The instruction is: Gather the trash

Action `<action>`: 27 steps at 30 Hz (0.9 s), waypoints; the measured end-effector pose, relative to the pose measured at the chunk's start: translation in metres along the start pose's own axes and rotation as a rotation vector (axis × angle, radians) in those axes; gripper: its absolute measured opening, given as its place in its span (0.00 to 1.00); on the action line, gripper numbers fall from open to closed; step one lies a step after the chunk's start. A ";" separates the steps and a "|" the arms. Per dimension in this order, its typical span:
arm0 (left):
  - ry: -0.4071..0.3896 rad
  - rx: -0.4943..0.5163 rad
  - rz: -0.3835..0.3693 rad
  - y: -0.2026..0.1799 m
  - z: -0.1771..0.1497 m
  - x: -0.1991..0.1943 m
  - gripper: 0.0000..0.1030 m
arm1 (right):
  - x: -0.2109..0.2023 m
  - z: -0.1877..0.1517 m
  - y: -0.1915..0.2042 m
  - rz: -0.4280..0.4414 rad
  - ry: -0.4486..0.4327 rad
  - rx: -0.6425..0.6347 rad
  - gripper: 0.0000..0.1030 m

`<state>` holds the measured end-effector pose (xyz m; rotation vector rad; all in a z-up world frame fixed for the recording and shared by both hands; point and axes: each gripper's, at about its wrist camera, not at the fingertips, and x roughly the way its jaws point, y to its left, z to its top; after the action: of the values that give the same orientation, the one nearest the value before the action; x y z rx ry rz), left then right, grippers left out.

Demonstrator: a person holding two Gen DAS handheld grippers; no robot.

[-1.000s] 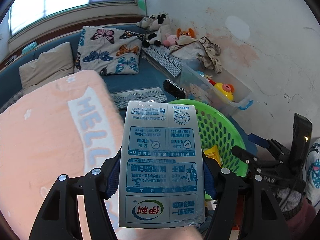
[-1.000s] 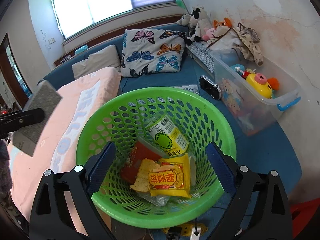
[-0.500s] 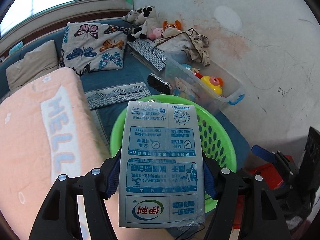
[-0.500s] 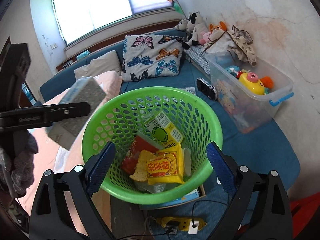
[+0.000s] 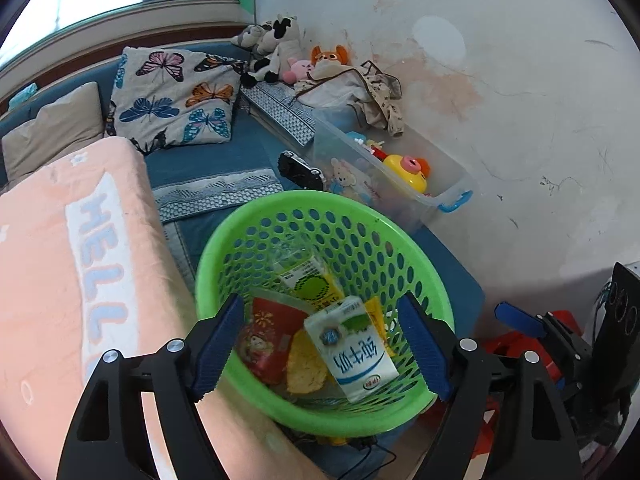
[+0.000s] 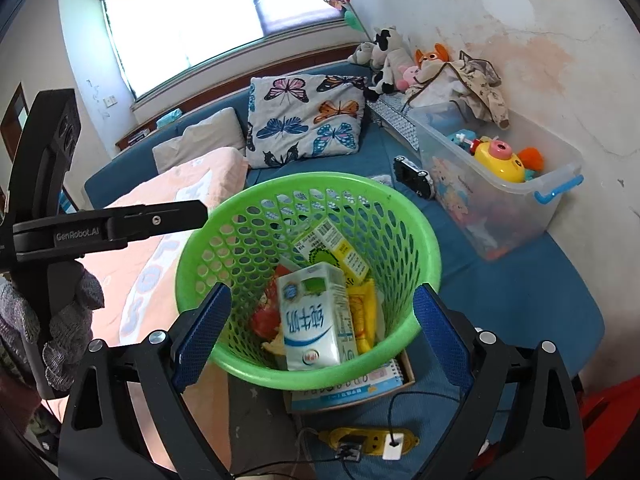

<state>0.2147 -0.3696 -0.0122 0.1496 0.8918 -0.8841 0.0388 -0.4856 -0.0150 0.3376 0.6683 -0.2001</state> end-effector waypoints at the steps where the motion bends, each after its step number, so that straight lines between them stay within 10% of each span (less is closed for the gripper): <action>1: -0.004 -0.003 0.006 0.003 -0.001 -0.005 0.75 | -0.001 0.000 0.002 0.002 -0.002 -0.001 0.89; 27: -0.154 -0.076 0.205 0.078 -0.075 -0.140 0.92 | -0.043 -0.024 0.104 0.060 -0.050 -0.131 0.91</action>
<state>0.1817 -0.1994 0.0234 0.1034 0.7504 -0.6610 0.0217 -0.3766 0.0198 0.2258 0.6181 -0.1065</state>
